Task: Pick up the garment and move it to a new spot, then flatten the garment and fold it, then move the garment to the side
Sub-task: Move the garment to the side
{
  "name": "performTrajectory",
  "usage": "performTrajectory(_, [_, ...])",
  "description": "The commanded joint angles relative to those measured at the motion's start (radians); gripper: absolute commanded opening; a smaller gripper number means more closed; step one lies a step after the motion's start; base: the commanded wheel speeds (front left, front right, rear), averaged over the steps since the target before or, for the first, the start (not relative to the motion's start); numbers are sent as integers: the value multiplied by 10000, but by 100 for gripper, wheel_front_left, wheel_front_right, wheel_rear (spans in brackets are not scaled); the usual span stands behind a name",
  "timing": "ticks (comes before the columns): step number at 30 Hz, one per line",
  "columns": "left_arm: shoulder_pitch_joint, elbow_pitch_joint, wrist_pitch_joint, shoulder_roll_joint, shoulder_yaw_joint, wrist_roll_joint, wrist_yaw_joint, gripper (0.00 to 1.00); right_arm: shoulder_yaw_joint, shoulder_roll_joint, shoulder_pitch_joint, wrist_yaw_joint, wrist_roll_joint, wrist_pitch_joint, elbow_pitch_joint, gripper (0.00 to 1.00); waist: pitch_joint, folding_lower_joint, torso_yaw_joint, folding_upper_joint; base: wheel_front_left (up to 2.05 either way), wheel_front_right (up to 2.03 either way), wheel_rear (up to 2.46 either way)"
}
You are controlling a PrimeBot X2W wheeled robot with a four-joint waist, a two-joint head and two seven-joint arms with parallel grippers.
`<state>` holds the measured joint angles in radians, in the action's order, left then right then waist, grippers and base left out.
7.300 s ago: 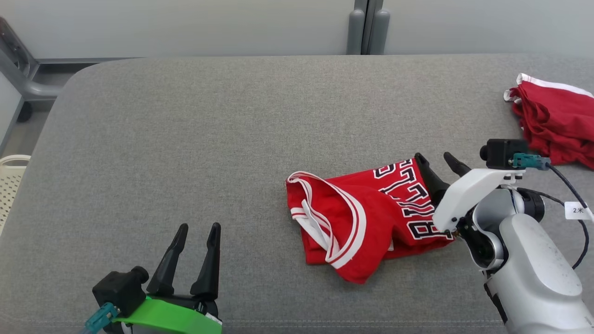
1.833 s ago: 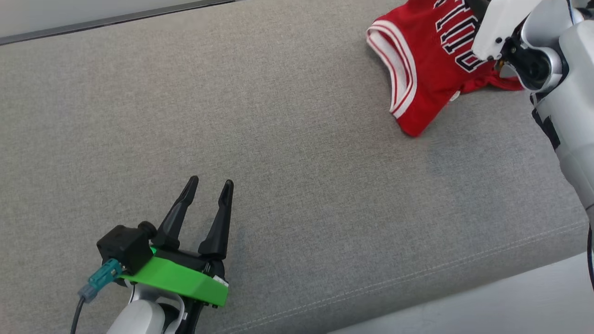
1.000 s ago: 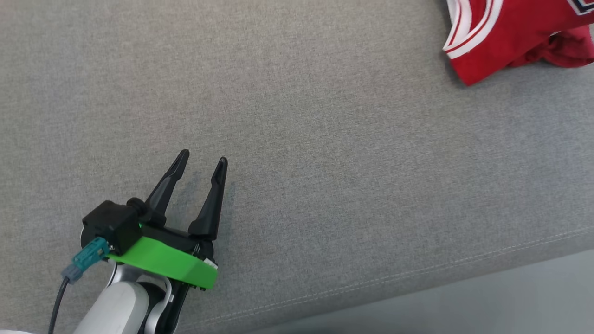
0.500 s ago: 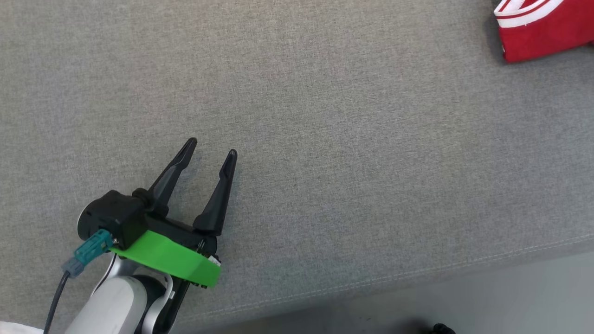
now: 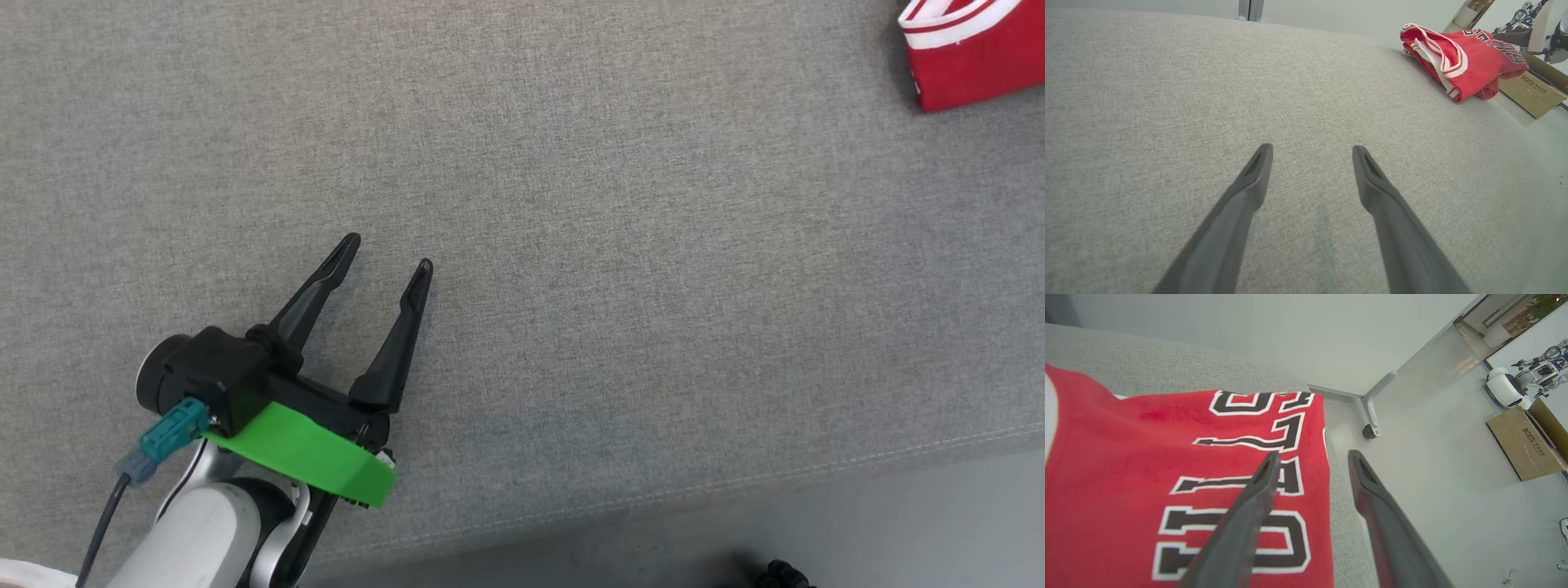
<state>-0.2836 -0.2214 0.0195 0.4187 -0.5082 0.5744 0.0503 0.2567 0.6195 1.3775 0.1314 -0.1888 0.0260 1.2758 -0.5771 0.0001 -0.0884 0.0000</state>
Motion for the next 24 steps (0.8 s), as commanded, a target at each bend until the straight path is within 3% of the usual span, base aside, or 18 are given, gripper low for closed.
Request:
performTrajectory(1, [-191,-51,-15,72,13,-41,29,100,-82,109,-147,-14,293,203,60,100,-36,-1,21,0,0,0,0])
performTrajectory(12, [-240,40,-13,16,-3,92,70,100,-922,-175,-540,-14,1191,920,89,100,191,-1,-196,0,0,0,0])
performTrajectory(20, [-538,620,320,-510,173,650,-40,100,-820,-962,-637,-14,828,1862,-249,100,1323,-1,-320,0,0,0,0])
performTrajectory(24, [-669,1093,672,-823,450,921,52,100,-646,-1524,-927,-14,-127,2109,-772,100,2116,-1,-182,0,0,0,0])
